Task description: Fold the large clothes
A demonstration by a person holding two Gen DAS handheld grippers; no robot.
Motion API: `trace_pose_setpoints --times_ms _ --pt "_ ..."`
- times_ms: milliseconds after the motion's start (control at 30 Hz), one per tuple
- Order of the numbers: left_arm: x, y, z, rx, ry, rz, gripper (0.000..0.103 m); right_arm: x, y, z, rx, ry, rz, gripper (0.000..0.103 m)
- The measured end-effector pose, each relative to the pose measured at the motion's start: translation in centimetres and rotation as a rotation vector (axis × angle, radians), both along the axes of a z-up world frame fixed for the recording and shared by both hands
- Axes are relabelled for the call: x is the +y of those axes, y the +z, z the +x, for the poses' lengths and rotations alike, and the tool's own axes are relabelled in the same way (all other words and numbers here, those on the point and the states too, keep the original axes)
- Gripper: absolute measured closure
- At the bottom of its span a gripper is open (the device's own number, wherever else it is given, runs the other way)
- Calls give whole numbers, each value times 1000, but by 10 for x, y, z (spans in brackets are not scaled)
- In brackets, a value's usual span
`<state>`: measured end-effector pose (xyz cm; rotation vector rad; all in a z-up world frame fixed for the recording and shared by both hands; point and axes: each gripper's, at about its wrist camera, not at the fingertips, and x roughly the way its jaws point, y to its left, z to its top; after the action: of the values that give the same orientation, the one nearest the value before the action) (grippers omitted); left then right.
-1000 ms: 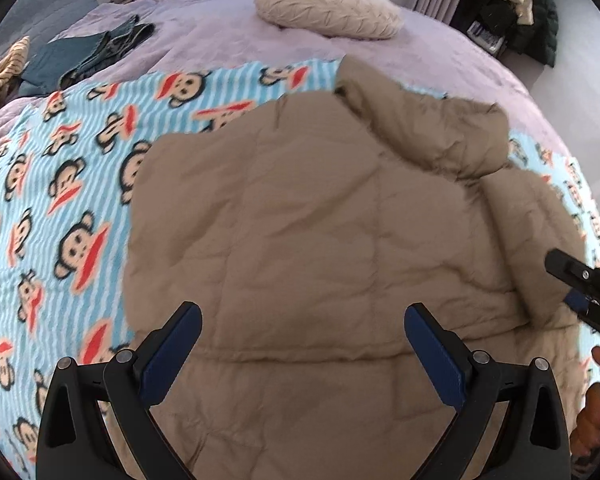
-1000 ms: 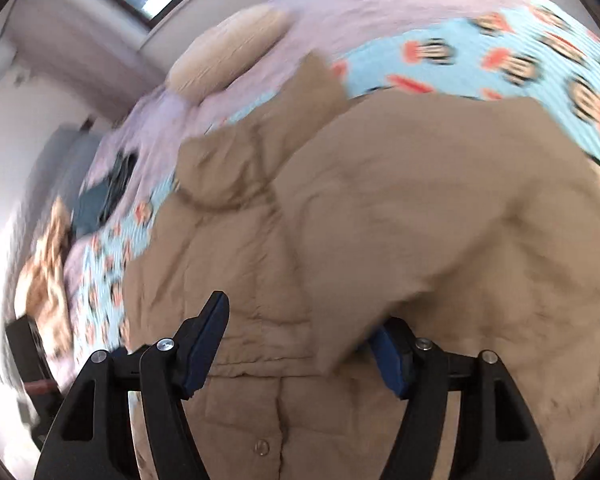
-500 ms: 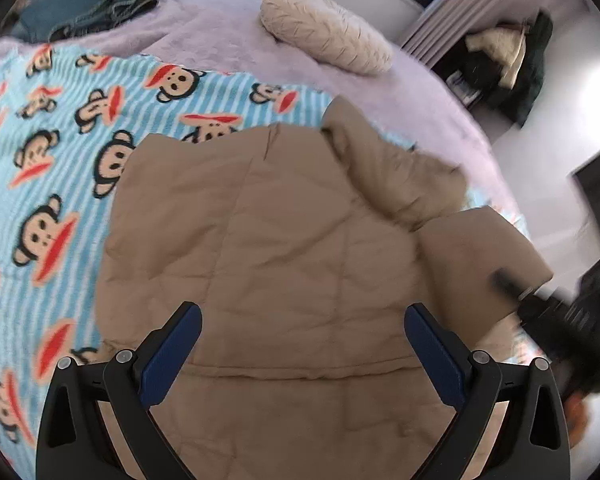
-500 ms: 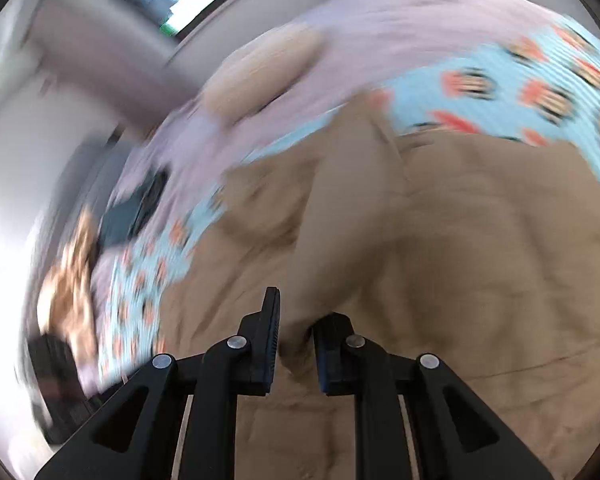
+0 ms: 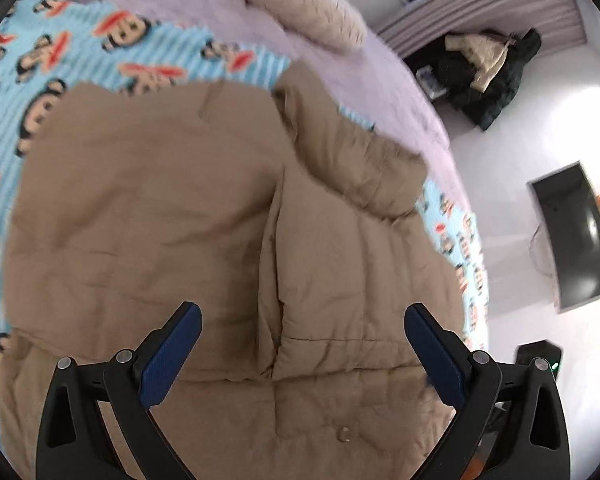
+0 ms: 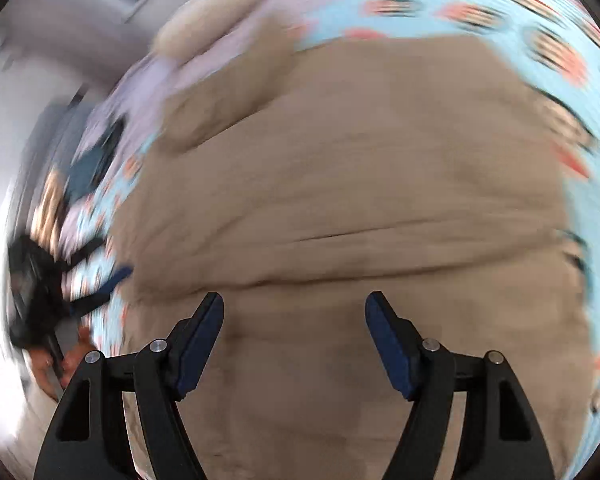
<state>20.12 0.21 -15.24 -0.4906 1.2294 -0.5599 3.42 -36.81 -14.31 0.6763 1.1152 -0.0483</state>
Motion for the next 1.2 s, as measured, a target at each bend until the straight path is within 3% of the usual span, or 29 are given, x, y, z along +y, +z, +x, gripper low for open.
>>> trace_pose_setpoints --times_ms 67,133,200,233,267,300,400,500,567,633,700,767,800,833,867,900,1033,1100,1133,1167,1200 --pt "-12 -9 2 13 -23 13 2 -42 -8 -21 9 -154 75 27" --pt "-25 -12 4 15 -43 18 24 -80 -18 -38 -16 -312 179 27" --pt "-40 -15 6 43 -90 25 85 -106 -27 -49 -54 -426 263 34" --pt "-45 -16 6 50 -100 37 92 -114 -32 -51 -63 -462 290 58" --pt "-46 -14 4 45 -99 47 92 -123 -37 -50 -58 -496 308 86" --pt "-45 -11 1 24 -94 46 92 -127 -40 -49 -63 -509 324 89" --pt "-34 -6 -9 -34 -80 83 92 -120 -41 -41 -66 -450 277 92" --pt "-26 -22 -7 -28 -93 150 91 -109 -46 -28 -27 -369 191 92" --pt "-26 -29 -6 -35 -107 180 90 -107 -55 -25 -12 -374 193 92" --pt "-25 -25 -7 -43 -85 221 82 -107 -54 -23 -11 -386 201 92" --pt "-22 -14 -10 -72 -65 299 58 -105 -49 -24 -3 -372 189 91" --pt "-14 0 -15 -118 -39 367 39 -104 -40 -28 19 -333 168 82" --pt "-7 9 -17 -149 -22 386 39 -104 -32 -31 15 -311 159 77" --pt "-1 15 -18 -163 -15 388 39 -101 -21 -36 -5 -275 144 61" --pt "4 21 -18 -166 -10 384 39 -98 -13 -39 -29 -248 132 37" --pt "9 26 -17 -168 -1 374 39 -96 -5 -41 -63 -224 119 31" --pt "2 41 -10 -189 -26 330 39 -99 26 -29 -152 -188 -17 31" --pt "-20 44 -6 -205 -55 304 39 -116 29 -9 -168 -226 2 51" --pt "-30 44 -3 -211 -66 295 39 -121 28 -2 -167 -235 26 77" --pt "-41 43 -1 -216 -75 293 39 -128 26 11 -164 -243 60 91" --pt "-53 40 3 -218 -84 295 39 -131 24 20 -165 -244 78 91"
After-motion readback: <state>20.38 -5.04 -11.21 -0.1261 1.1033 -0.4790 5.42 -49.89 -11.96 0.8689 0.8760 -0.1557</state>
